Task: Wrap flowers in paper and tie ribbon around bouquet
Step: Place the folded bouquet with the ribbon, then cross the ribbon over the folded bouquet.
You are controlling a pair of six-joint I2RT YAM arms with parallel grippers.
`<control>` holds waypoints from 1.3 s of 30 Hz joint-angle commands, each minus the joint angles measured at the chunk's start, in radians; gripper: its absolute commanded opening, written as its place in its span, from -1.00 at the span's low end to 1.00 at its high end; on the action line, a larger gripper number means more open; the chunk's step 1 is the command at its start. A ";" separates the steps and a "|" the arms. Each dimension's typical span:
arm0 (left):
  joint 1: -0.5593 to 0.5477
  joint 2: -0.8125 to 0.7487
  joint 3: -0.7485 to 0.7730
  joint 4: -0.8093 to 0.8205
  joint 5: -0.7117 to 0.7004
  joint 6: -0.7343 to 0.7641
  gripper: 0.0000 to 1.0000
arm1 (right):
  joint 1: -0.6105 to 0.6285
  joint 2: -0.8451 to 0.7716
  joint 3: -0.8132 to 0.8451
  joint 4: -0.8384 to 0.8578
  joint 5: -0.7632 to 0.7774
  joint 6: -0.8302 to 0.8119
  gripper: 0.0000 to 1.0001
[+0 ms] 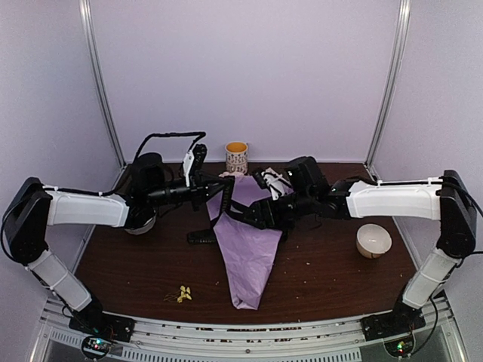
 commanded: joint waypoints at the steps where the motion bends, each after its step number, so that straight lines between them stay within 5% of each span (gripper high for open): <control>1: -0.006 0.018 0.040 0.020 0.002 -0.007 -1.00 | -0.007 -0.077 -0.083 0.302 -0.152 0.014 0.51; 9: -0.008 0.039 0.059 0.049 0.047 -0.042 -1.00 | -0.006 0.042 0.010 0.429 -0.091 0.079 0.49; 14: -0.009 0.040 0.054 0.073 0.084 -0.060 -1.00 | -0.011 0.100 0.086 0.426 -0.113 0.094 0.28; 16: -0.008 0.040 0.056 0.076 0.099 -0.062 -1.00 | -0.012 0.113 0.098 0.438 -0.118 0.105 0.06; 21: -0.009 0.046 0.064 0.069 0.089 -0.082 -1.00 | -0.027 0.115 0.066 0.520 -0.144 0.171 -1.00; 22: -0.007 0.047 0.072 0.042 0.074 -0.081 -0.95 | -0.031 0.109 0.055 0.516 -0.133 0.173 -1.00; 24: -0.004 0.048 0.104 -0.045 0.023 -0.067 -0.49 | -0.039 0.094 0.024 0.518 -0.117 0.179 -1.00; 26: -0.001 0.053 0.134 -0.156 -0.056 -0.045 -0.24 | -0.046 0.079 -0.012 0.530 -0.114 0.192 -1.00; 33: 0.043 0.170 0.294 -0.563 -0.312 -0.058 -0.13 | -0.045 0.024 -0.132 0.590 -0.103 0.226 -1.00; 39: 0.037 0.256 0.369 -0.761 -0.309 0.026 0.21 | -0.046 -0.029 -0.191 0.561 -0.064 0.215 -1.00</control>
